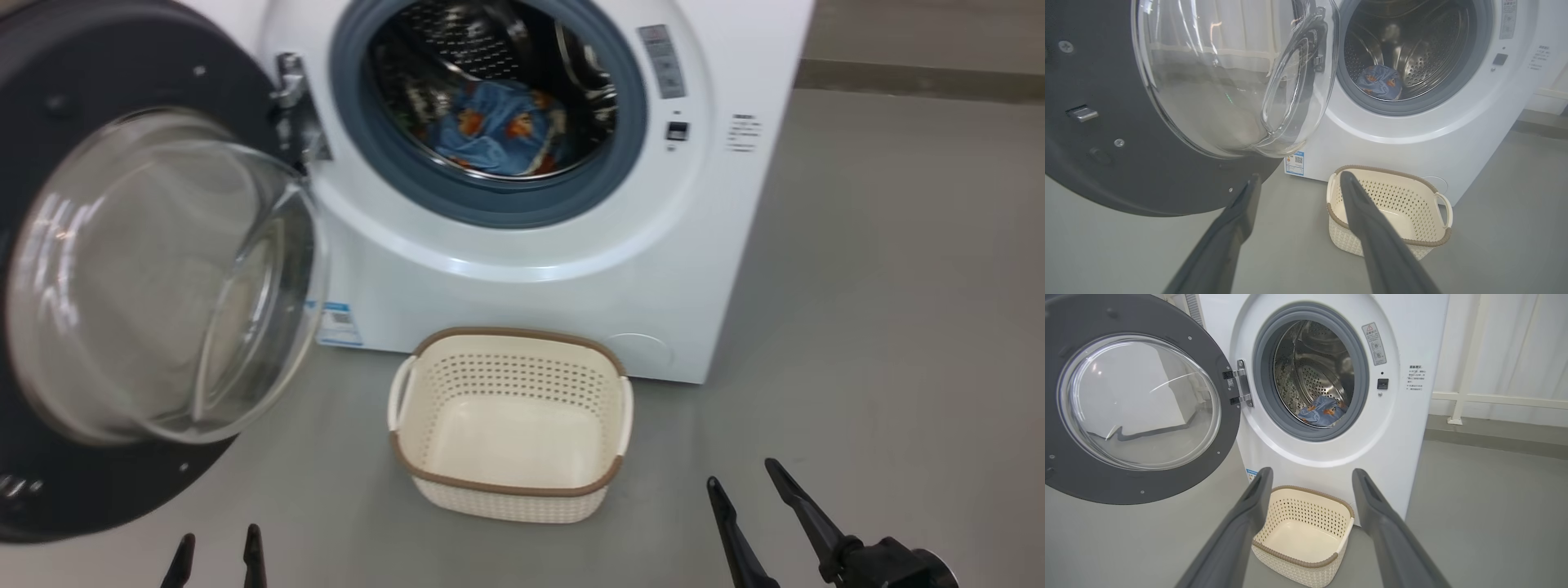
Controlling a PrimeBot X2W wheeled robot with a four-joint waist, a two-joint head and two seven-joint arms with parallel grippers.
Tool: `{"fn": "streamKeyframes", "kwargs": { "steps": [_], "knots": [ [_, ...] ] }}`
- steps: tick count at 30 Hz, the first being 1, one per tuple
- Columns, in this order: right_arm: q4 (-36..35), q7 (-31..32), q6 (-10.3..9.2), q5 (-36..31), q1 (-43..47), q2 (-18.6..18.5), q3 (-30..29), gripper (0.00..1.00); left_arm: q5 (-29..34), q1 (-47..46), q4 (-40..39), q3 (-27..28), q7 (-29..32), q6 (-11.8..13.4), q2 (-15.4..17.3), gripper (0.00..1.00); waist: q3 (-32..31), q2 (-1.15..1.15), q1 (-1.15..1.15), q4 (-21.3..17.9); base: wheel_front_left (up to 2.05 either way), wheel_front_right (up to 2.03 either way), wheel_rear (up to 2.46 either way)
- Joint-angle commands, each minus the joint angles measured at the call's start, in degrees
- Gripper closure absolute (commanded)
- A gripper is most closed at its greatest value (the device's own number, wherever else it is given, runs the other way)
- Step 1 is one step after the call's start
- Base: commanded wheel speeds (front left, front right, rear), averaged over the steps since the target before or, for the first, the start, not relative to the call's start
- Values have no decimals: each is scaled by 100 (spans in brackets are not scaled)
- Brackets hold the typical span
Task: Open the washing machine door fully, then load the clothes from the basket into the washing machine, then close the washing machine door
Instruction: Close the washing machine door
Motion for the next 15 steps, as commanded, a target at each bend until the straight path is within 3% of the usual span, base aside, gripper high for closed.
{"fn": "streamKeyframes", "kwargs": {
  "steps": [1, 9, 15],
  "knots": [
    [-104, -28, 16, -51, -315, -49, 197, 0, 96, -84, -183, 235, -37, 30, 57, 0, -16, 0, 0, 579, 0, 0, 0],
    [-23, -28, 16, -6, -500, -125, 394, 0, 146, -20, -284, 288, -37, 74, 57, 0, -106, 0, 0, 1411, 0, 0, 0],
    [34, -28, 16, 9, -685, -181, 612, 0, 96, 30, -378, 401, -37, 117, 57, 0, -38, 0, 0, 1648, 0, 0, 0]
  ]
}}
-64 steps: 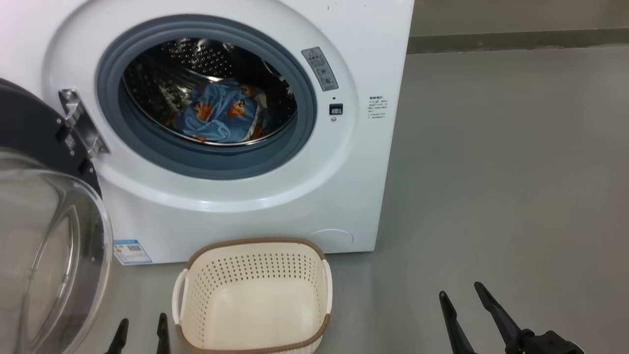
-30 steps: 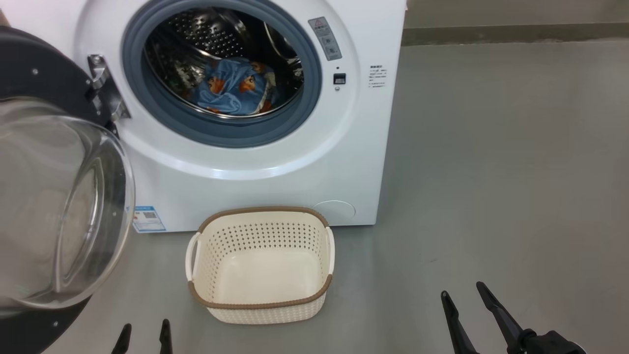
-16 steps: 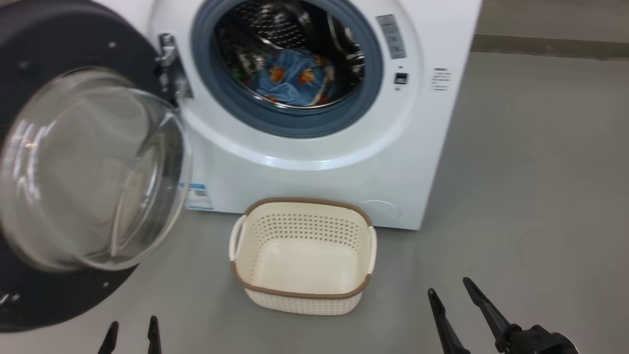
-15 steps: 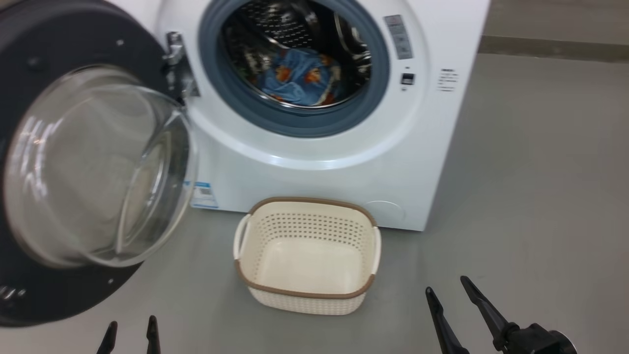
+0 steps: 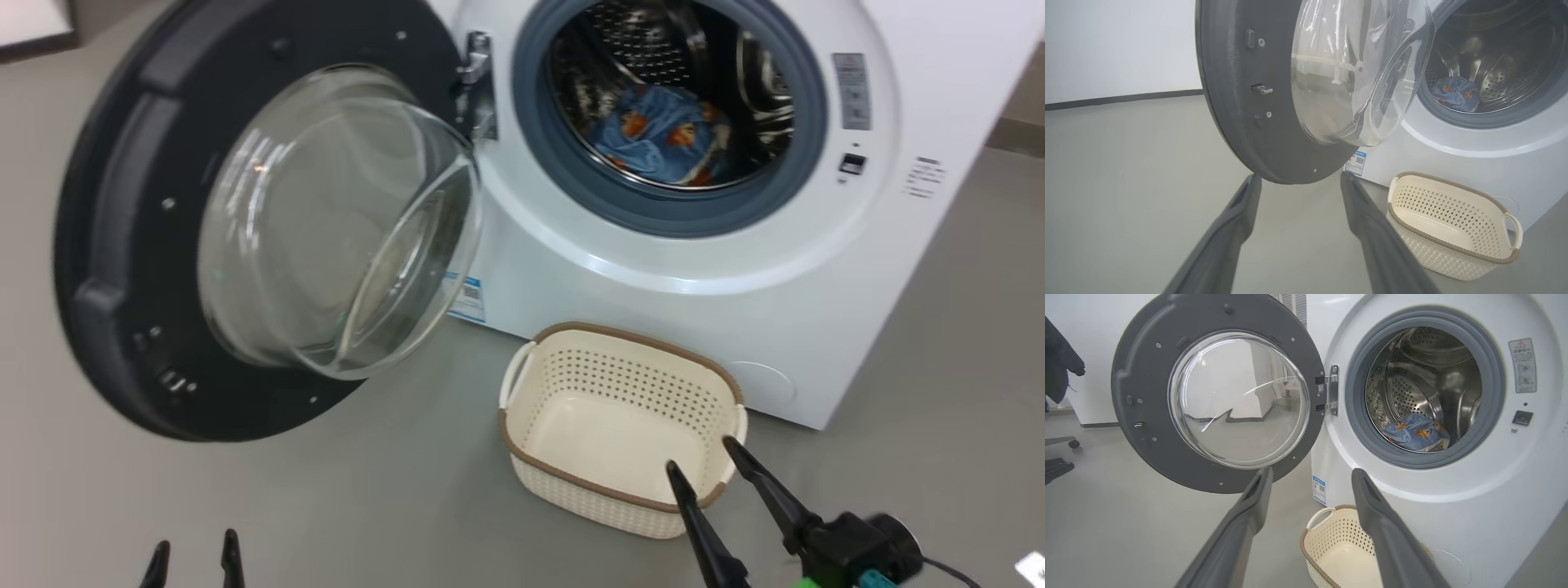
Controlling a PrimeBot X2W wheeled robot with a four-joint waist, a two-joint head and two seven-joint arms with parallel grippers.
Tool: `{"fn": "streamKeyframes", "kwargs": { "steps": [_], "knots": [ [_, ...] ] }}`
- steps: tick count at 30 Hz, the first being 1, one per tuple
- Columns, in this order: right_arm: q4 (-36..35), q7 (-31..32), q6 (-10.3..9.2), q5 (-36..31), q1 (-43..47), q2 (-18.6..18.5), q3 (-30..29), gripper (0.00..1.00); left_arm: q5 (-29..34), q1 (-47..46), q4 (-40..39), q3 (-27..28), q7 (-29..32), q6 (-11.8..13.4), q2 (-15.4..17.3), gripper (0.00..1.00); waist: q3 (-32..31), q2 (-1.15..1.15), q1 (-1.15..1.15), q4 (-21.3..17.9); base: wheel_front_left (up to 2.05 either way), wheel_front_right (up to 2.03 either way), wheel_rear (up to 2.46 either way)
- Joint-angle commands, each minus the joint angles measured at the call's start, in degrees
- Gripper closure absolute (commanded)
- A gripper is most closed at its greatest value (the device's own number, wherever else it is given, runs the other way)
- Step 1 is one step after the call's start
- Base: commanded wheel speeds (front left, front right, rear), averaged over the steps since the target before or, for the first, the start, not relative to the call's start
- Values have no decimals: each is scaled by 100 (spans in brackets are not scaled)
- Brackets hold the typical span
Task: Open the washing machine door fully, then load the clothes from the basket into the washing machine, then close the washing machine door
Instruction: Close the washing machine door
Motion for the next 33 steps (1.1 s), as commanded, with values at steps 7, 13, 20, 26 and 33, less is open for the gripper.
{"fn": "streamKeyframes", "kwargs": {
  "steps": [7, 13, 20, 26, 33],
  "knots": [
    [44, -28, 16, 65, -621, -119, 430, 0, -195, -46, -302, 325, -37, 146, 55, 0, 129, 0, 0, 336, 0, 0, 0],
    [134, -28, 16, 100, -728, -152, 535, 0, -299, 6, -379, 367, -37, 238, 55, 0, 184, 0, 0, 374, 0, 0, 0],
    [169, -28, 16, 122, -748, -148, 576, 0, -646, 62, -409, 420, -37, 302, 55, 100, 205, 0, 0, 388, 0, 0, 0],
    [164, -28, 16, 127, -660, -124, 536, 0, -1353, 8, -333, 739, -37, 357, 55, 100, 200, 0, 0, 389, 0, 0, 0],
    [149, -28, 16, 119, -527, -84, 491, 0, -2843, -313, -85, 1910, -37, 161, 55, 100, 177, 0, 0, 374, 0, 0, 0]
  ]
}}
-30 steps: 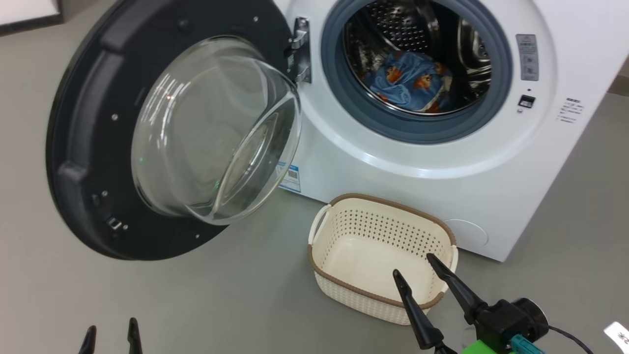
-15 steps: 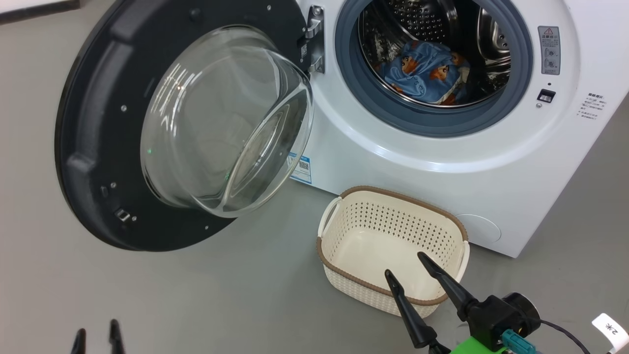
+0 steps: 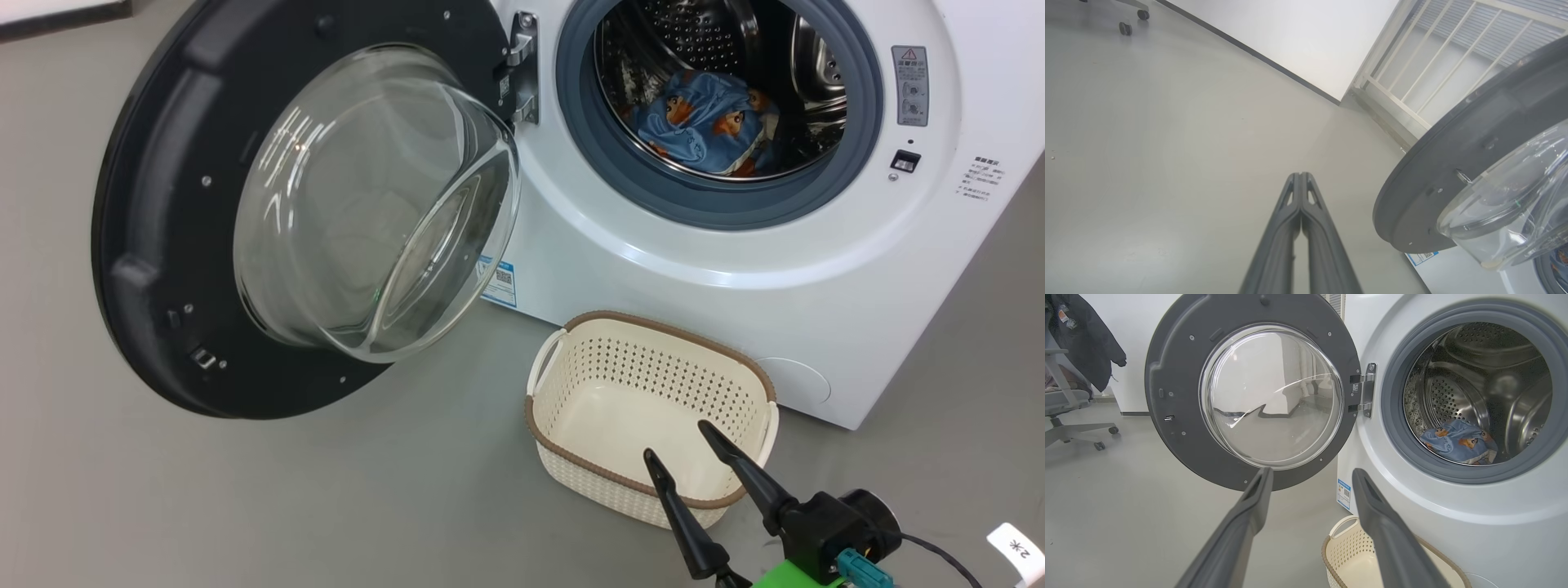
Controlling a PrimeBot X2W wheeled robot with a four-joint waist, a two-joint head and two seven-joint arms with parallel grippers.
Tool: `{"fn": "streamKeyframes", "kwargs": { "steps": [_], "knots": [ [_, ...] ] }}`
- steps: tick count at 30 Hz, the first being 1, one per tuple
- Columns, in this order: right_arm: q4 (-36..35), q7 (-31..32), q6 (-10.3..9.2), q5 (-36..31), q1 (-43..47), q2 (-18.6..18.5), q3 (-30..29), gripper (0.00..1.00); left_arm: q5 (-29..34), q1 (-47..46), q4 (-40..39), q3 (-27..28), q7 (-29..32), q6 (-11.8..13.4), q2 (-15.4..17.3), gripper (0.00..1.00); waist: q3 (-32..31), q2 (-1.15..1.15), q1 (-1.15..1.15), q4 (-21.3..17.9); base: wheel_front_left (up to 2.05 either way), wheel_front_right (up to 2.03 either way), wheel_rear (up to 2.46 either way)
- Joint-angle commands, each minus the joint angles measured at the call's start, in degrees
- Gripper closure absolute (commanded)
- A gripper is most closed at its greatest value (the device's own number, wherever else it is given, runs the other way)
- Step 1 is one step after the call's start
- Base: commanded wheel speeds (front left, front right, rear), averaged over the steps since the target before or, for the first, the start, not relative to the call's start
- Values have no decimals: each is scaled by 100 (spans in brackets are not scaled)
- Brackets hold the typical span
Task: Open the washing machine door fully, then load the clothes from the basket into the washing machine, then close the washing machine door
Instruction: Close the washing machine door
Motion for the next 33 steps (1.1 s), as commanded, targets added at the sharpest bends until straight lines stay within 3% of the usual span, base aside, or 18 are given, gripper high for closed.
{"fn": "streamKeyframes", "kwargs": {
  "steps": [1, 5, 8, 20, 26, 33],
  "knots": [
    [-150, -28, 16, 56, -23, 33, 101, 0, -98, -412, -48, 411, -37, -111, 76, 100, -11, 0, 0, -10, 0, 0, 0],
    [-161, -28, 16, 67, 67, 62, 71, 0, -657, -883, 281, 1094, -36, -366, 229, 100, -46, 0, 0, -40, 0, 0, 0],
    [-179, -28, 16, 64, 131, 76, 34, 0, -1103, -1195, 486, 1365, 118, -409, 408, 100, -61, 0, 0, -52, 0, 0, 0],
    [-273, -28, 16, 24, 579, 133, -120, 0, -2948, -3194, 2599, 2322, 1256, -595, 2020, 100, -152, 0, 0, -210, 0, 0, 0],
    [-272, -28, 16, 1, 668, 59, -90, 0, -3369, -3987, 3616, 2456, 1483, -750, 2515, 100, -91, 0, 0, -428, 0, 0, 0],
    [-254, -28, 16, -33, 713, -88, -77, 0, -3514, -4571, 4495, 2362, 1519, -900, 2794, 100, 64, 0, 0, -704, 0, 0, 0]
  ]
}}
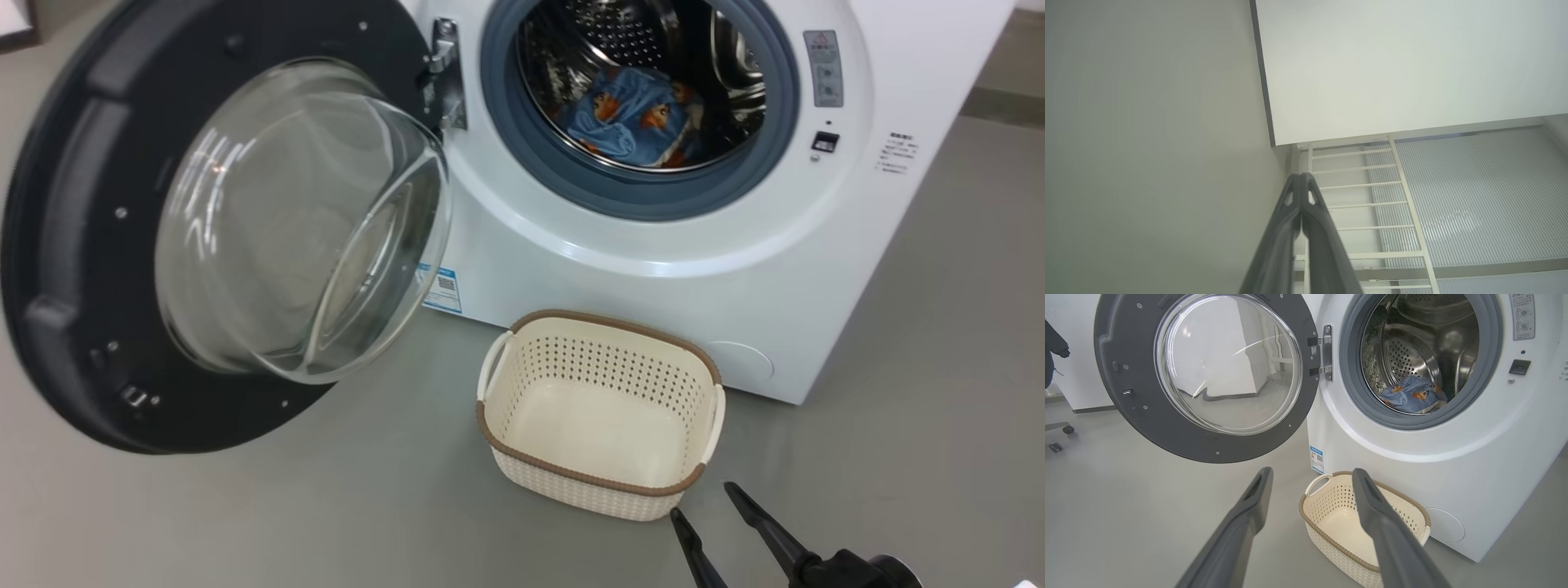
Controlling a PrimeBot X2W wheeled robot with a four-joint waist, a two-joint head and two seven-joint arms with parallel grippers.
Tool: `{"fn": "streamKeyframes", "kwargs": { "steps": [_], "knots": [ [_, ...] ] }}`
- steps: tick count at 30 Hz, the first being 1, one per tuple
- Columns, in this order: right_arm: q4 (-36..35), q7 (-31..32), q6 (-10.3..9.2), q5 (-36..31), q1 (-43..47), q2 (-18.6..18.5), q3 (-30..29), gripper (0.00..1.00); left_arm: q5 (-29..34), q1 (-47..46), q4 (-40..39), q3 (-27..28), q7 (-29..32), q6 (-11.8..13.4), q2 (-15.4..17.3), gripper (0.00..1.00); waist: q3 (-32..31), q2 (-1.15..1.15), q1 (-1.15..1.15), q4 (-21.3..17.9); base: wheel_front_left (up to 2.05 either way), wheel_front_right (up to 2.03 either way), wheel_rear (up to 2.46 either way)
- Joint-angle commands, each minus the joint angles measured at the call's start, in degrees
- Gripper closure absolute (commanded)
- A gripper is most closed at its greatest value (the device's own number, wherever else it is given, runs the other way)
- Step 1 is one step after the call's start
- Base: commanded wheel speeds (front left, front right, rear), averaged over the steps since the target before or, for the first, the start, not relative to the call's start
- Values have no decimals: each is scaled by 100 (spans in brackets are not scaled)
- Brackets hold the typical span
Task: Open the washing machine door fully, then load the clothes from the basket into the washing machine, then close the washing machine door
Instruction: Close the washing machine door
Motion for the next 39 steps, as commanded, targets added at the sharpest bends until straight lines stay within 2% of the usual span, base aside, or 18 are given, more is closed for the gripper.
{"fn": "streamKeyframes", "kwargs": {
  "steps": [1, 7, 13, 39],
  "knots": [
    [-136, -28, 16, -29, -29, -67, 127, 0, -61, -210, -20, -11, 93, -59, 391, 100, 104, 0, 0, -115, 0, 0, 0],
    [-136, -28, 16, -82, 13, -158, 99, 0, -304, -376, 79, -37, 245, -77, 400, 100, 267, 0, 0, -239, 0, 0, 0],
    [-162, -28, 16, -134, 64, -200, 49, 0, -559, -365, -166, -235, 712, -79, 255, 100, 414, 0, 0, -287, 0, 0, 0],
    [-196, -28, 16, -280, -86, -270, -28, 0, -979, -664, -448, -1135, 1289, -80, -8, 100, 796, 0, 0, -582, 0, 0, 0]
  ]
}}
